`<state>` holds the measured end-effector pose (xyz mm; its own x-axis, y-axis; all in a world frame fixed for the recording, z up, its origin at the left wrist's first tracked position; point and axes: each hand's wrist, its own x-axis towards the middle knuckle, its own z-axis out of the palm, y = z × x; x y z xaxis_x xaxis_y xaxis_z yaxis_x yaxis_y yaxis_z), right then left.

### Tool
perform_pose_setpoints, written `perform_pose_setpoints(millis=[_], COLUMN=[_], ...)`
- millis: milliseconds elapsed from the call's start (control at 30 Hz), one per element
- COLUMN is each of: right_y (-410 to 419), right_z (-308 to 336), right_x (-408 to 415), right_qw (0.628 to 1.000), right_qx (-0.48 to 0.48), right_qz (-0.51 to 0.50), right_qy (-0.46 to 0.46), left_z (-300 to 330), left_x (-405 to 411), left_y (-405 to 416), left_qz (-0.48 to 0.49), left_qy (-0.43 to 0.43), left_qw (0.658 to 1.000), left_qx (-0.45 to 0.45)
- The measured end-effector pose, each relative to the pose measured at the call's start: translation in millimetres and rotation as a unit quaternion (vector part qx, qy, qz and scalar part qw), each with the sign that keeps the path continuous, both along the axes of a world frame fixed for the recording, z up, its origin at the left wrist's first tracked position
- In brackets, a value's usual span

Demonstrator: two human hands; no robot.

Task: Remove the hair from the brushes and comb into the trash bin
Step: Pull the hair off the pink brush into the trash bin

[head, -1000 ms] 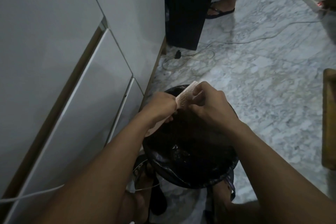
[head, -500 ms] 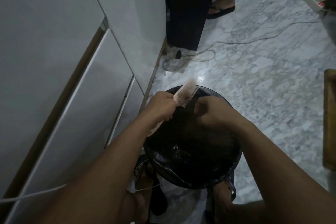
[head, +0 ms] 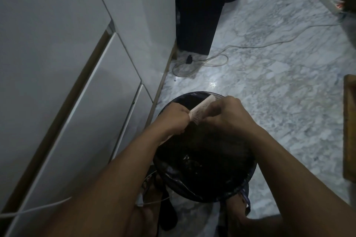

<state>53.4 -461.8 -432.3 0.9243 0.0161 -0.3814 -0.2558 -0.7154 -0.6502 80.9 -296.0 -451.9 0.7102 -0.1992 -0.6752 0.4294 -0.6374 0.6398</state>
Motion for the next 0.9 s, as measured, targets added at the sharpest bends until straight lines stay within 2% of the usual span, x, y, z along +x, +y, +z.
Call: perform_pose_setpoints(millis=[200, 367, 467, 533, 633, 767, 833, 900], right_y=[-7, -6, -6, -6, -1, 5, 5, 3], right_z=[2, -4, -7, -8, -3, 2, 3, 5], right_x=[-4, 0, 0, 0, 0, 2, 3, 3], right_qw=[0.993, 0.996, 0.995, 0.992, 0.983, 0.943, 0.940, 0.953], right_qx=[0.007, -0.036, -0.016, -0.009, 0.071, 0.193, 0.194, 0.163], right_qz=[0.051, 0.037, -0.008, 0.005, -0.019, -0.115, -0.129, -0.099], right_qy=[0.103, 0.066, 0.096, 0.124, 0.165, 0.247, 0.249, 0.234], left_z=[0, 4, 5, 5, 5, 9, 11, 12], left_x=[4, 5, 5, 5, 3, 1, 2, 2], left_y=[2, 1, 1, 0, 0, -1, -1, -1], left_qz=[0.042, 0.054, 0.057, 0.056, 0.039, 0.041, 0.052, 0.062], left_qy=[-0.021, 0.003, 0.004, -0.002, -0.012, -0.033, -0.040, -0.049], left_qw=[0.999, 0.998, 0.998, 0.998, 0.998, 0.997, 0.996, 0.995], left_qx=[0.012, -0.012, -0.022, -0.026, -0.038, -0.059, -0.067, -0.064])
